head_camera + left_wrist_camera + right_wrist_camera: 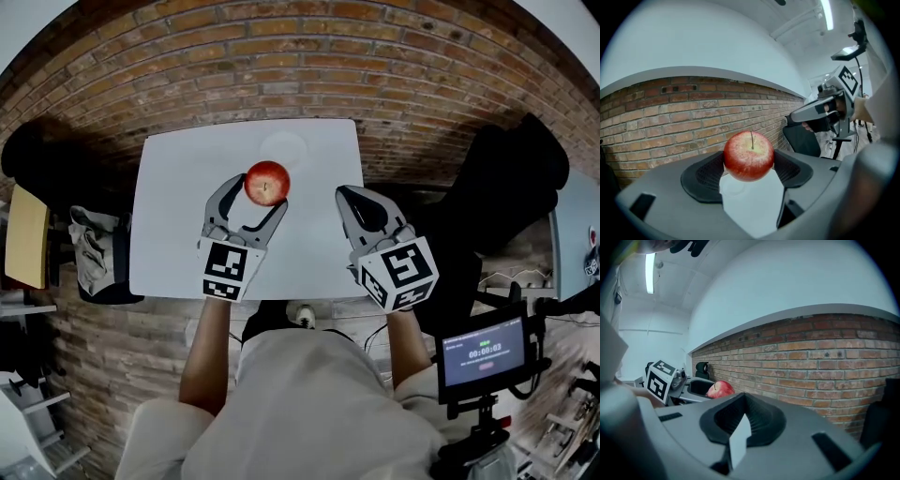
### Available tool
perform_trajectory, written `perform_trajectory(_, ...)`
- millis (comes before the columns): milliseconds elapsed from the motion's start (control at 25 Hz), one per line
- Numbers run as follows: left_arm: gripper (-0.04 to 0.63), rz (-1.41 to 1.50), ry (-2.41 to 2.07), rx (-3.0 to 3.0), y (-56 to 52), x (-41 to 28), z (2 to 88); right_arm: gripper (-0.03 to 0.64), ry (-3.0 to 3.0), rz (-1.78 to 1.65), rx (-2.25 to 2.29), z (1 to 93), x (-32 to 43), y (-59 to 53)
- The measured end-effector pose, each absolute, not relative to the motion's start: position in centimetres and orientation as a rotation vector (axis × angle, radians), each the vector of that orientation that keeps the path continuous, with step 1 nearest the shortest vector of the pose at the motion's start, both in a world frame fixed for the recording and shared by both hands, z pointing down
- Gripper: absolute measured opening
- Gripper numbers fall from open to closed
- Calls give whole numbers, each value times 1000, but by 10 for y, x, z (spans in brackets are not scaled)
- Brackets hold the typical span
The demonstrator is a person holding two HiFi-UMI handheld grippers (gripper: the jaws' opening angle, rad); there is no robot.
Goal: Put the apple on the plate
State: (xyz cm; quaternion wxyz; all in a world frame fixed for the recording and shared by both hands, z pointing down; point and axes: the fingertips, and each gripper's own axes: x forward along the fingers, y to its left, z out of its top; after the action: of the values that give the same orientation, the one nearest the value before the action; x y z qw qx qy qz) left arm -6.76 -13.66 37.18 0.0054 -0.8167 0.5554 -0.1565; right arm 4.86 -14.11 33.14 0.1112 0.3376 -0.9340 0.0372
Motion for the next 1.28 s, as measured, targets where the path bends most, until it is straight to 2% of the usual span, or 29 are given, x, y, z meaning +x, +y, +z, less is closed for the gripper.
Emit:
perform_trajectory(600,342,-704,1581,-2749,-241,-91,457,3,-2628,249,1129,383,24,-207)
perform_trajectory(1280,342,-878,1589,-2920,-333,-101,564,3,-2506,394,1207,433,35,-276)
